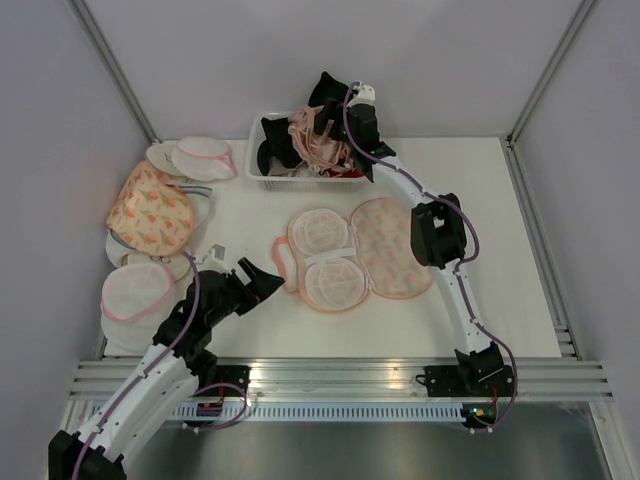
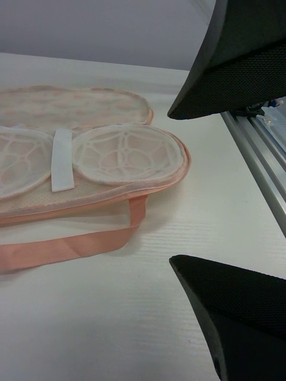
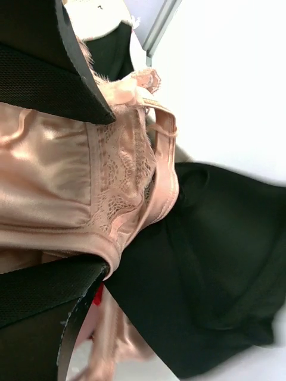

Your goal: Unzip the laundry bag and remove the bra

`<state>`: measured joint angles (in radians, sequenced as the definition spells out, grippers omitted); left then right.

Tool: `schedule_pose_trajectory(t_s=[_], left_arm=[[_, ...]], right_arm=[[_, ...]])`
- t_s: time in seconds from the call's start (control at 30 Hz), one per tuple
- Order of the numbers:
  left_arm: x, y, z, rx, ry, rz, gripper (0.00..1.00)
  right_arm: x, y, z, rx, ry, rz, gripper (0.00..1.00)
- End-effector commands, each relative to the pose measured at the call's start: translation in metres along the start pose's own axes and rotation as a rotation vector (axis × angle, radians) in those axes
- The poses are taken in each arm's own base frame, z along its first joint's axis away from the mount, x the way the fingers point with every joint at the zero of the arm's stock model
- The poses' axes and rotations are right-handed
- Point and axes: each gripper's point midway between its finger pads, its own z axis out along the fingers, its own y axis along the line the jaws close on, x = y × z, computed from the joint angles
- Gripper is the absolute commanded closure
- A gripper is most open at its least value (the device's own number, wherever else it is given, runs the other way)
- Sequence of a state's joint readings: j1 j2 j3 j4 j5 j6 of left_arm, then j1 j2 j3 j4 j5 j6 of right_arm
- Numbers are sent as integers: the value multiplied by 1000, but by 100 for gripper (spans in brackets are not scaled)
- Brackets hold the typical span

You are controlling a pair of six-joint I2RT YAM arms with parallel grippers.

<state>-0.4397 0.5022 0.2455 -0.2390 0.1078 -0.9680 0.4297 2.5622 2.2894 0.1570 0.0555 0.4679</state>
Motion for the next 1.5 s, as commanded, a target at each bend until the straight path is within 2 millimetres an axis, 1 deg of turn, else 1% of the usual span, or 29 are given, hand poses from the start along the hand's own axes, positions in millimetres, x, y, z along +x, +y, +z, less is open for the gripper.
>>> schedule_pose_trajectory(t_s=[0.0,0.13,0.17,0.2,0.23,0.27,0.37,0.43,0.47,0.5,0.53,0.57,0.6,0.63,0.67,0.73,0.77,0.8,0.83,0.93,0.97,1.03,1.07,1.17,1.23,1.27,1.33,1.37,1.47], left_arm=[[-5,-4,-4,10,-23,-1,3],[-7,-5,-6,17,-33,-2,3],[-7,-5,-7,17,-35,-4,3],[-7,-6,-7,18,-36,-4,3],[-8,-6,-8,20,-39,-4,3],[-8,-7,-8,21,-40,-5,3],[-8,-8,-8,25,-37,-6,3],[-9,-9,-9,27,-40,-6,3],[-9,-10,-10,30,-40,-6,3],[-8,-9,-10,28,-39,-6,3],[-9,-10,-11,31,-42,-4,3],[-9,-10,-11,33,-42,-4,3],[-9,-11,-12,37,-43,-5,3],[-9,-11,-13,43,-46,-2,3],[-8,-12,-13,46,-44,-2,3],[-8,-13,-13,54,-43,5,3],[-9,-14,-13,58,-45,6,3],[-9,-15,-13,62,-42,13,3],[-10,-16,-13,65,-43,18,3],[-10,-21,-13,83,-36,36,3],[-10,-23,-13,92,-31,41,3],[-10,-27,-13,105,-24,57,3],[-10,-29,-14,109,-22,65,3],[-12,-34,-14,120,-17,79,3],[-13,-36,-14,124,-17,81,3],[-13,-37,-13,125,-16,83,3],[-14,-36,-12,121,-14,84,3],[-14,-37,-12,124,-13,84,3],[-13,-38,-13,126,-7,86,3]], right_arm=[[-87,30,-28,-24,-114,-81,9],[-129,41,-51,-1,-150,-115,9],[-131,31,-58,69,-121,-143,9],[-146,32,-64,101,-138,-155,9],[-141,25,-70,151,-98,-172,8],[-150,22,-76,188,-112,-185,8],[-143,2,-86,284,-81,-227,2],[-133,-9,-90,331,-53,-240,2],[-139,-9,-95,338,-62,-237,2],[-120,-21,-97,358,-24,-244,2],[-122,-20,-99,353,-43,-239,2],[-141,-12,-114,340,-83,-226,2],[-115,-24,-120,358,-35,-236,2],[-122,-23,-127,359,-67,-228,2],[-122,-27,-145,377,-60,-225,2],[-121,-39,-169,455,-60,-208,2],[-133,-38,-188,476,-79,-196,2],[-111,-55,-202,539,-33,-204,2],[-99,-65,-217,585,3,-205,2],[-59,-97,-270,725,85,-189,2],[-40,-111,-293,774,108,-171,2],[-27,-123,-324,821,130,-174,2],[-2,-140,-344,871,176,-192,2],[23,-162,-389,962,219,-190,2],[31,-166,-407,963,230,-165,2],[47,-172,-418,968,264,-159,2],[60,-170,-426,937,278,-100,6],[75,-175,-435,942,312,-100,8],[92,-180,-450,943,337,-69,21]])
